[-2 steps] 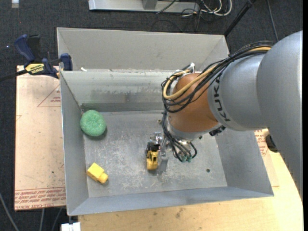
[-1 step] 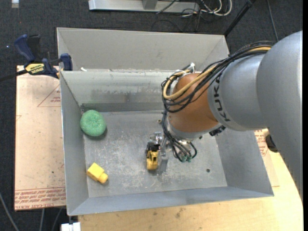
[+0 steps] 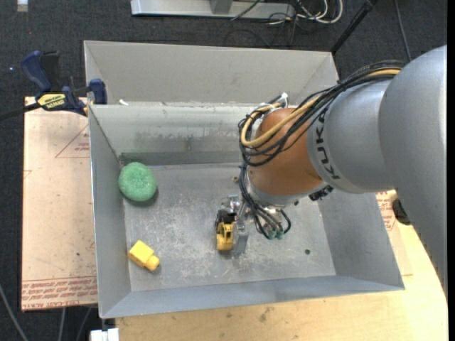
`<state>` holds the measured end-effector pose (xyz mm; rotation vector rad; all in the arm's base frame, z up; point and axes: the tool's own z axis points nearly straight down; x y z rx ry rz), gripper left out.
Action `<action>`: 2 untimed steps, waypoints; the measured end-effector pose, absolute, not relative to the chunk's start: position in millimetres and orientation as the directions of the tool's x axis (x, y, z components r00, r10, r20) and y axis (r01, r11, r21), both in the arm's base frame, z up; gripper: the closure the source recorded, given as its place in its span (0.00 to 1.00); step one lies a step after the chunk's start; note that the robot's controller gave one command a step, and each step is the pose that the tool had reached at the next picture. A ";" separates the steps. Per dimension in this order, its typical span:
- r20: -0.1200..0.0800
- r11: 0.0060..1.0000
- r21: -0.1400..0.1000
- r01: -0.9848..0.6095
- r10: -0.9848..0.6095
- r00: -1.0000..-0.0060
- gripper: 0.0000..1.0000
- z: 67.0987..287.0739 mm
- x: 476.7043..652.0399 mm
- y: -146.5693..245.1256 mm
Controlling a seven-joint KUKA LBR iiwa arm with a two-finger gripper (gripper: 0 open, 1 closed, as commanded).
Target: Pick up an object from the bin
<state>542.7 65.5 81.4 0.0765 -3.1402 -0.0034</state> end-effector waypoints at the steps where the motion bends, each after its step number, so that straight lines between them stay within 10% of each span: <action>1: 0.000 0.999 0.002 -0.049 -0.049 -0.999 1.00 81.4 542.7 65.5; 2: 0.000 1.000 0.001 -0.004 -0.004 -1.000 1.00 286.8 550.7 30.1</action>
Offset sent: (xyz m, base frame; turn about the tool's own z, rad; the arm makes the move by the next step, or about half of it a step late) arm 0.0101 -0.0487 0.2747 0.0607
